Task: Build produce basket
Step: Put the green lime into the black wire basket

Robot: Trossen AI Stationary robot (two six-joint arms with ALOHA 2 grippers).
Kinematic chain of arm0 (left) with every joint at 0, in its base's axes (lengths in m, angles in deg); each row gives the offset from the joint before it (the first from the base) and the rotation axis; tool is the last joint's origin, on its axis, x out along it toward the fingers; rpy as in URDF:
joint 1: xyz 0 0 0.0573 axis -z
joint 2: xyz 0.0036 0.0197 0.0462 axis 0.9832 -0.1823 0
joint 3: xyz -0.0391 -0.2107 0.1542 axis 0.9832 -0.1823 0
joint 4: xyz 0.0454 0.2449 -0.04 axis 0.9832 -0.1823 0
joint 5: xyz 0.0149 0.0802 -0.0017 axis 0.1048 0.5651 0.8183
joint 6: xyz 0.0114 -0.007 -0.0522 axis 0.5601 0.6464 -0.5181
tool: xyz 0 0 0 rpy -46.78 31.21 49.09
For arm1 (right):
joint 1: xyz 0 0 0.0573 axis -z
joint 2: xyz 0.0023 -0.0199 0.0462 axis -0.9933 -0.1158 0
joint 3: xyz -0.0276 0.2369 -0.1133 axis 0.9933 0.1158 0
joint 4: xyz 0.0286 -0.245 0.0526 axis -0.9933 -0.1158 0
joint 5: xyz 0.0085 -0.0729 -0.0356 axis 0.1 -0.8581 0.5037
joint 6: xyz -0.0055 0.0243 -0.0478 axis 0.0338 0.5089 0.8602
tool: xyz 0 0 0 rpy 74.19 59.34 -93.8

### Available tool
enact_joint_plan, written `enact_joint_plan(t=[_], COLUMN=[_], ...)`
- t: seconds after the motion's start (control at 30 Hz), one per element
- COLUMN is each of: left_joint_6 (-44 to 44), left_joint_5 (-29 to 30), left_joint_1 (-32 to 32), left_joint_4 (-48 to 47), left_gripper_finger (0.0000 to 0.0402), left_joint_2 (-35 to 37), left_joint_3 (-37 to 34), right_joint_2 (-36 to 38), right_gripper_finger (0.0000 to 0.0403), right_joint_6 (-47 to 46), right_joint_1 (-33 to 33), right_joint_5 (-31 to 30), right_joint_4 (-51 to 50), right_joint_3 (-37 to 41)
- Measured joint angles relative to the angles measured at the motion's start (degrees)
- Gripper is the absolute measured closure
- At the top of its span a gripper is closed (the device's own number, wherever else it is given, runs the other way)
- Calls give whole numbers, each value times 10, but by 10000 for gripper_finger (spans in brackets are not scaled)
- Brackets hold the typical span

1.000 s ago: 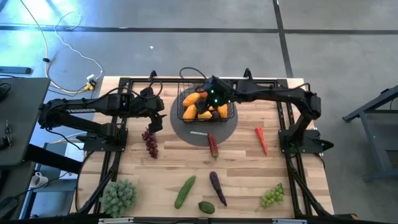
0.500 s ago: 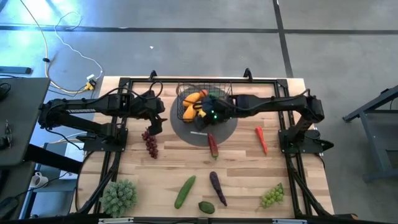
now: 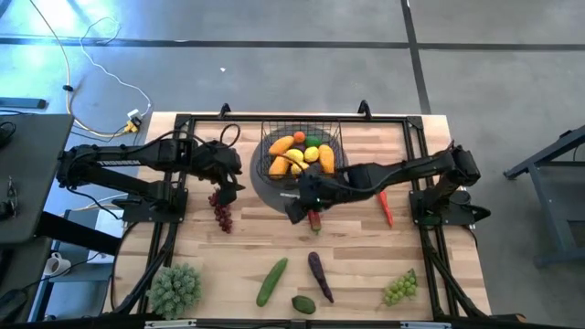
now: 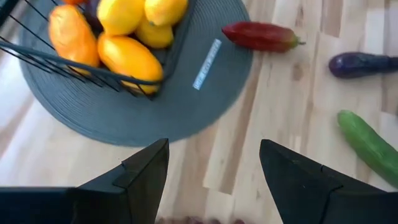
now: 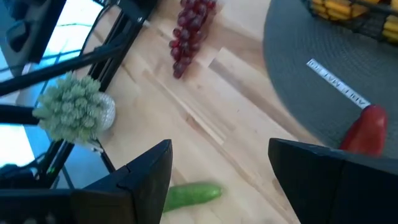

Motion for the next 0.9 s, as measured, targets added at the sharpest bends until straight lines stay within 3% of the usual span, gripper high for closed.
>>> enact_joint_plan(t=[0.17,0.53,0.9], left_joint_6=[-55,-154,-204], left_joint_5=[7,41,43], left_joint_1=[45,164,218], left_joint_4=[-30,-41,-42], left_gripper_finger=[159,159,159], left_joint_2=[0,0,0], left_joint_3=[0,0,0], right_joint_2=[-4,-21,-74], right_gripper_finger=[155,155,155], right_joint_6=[-27,-24,-13], right_joint_1=[-48,-133,-195], right_joint_5=[-25,-14,0], right_joint_4=[-1,-6,17], right_joint_3=[0,0,0])
